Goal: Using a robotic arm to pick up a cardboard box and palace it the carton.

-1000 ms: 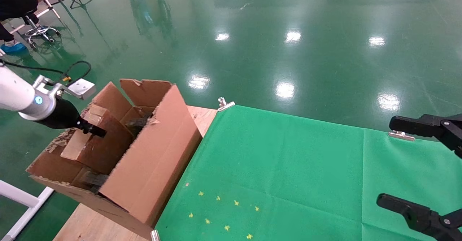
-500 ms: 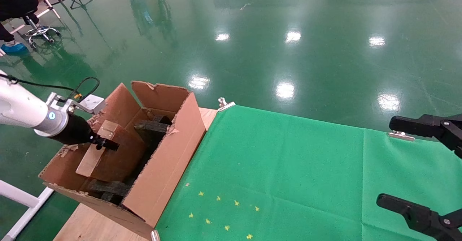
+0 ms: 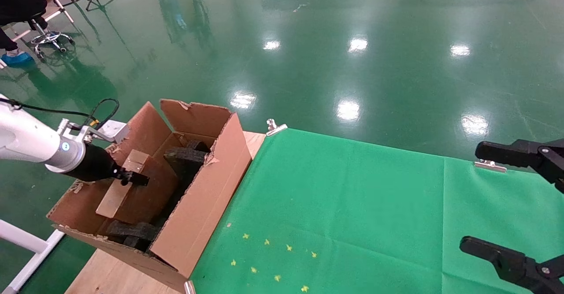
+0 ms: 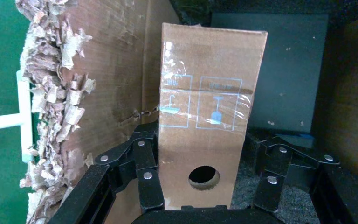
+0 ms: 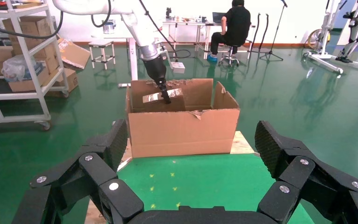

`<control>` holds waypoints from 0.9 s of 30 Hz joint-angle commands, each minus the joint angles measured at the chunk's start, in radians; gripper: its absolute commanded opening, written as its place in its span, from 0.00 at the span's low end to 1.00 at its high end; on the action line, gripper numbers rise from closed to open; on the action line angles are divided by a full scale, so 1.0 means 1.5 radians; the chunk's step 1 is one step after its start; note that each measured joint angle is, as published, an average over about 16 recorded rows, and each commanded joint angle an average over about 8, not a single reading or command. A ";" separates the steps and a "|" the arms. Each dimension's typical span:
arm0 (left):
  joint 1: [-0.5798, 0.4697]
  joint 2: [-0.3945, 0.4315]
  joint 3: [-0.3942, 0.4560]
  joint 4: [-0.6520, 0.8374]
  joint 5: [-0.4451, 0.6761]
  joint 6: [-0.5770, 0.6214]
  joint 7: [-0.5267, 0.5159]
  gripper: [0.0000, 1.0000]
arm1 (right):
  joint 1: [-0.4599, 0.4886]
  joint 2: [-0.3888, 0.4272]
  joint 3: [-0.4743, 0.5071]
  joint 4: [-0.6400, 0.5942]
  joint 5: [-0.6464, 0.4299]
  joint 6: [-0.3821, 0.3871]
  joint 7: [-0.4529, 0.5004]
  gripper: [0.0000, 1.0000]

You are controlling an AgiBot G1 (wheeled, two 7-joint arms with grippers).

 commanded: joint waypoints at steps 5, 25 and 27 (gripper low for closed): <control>-0.004 0.001 0.004 0.000 0.006 0.002 0.001 1.00 | 0.000 0.000 0.000 0.000 0.000 0.000 0.000 1.00; -0.207 -0.018 -0.006 -0.035 -0.011 0.122 0.053 1.00 | 0.000 0.000 0.000 0.000 0.000 0.000 0.000 1.00; -0.224 -0.024 -0.012 -0.049 -0.019 0.148 0.059 1.00 | 0.000 0.000 0.000 0.000 0.000 0.000 0.000 1.00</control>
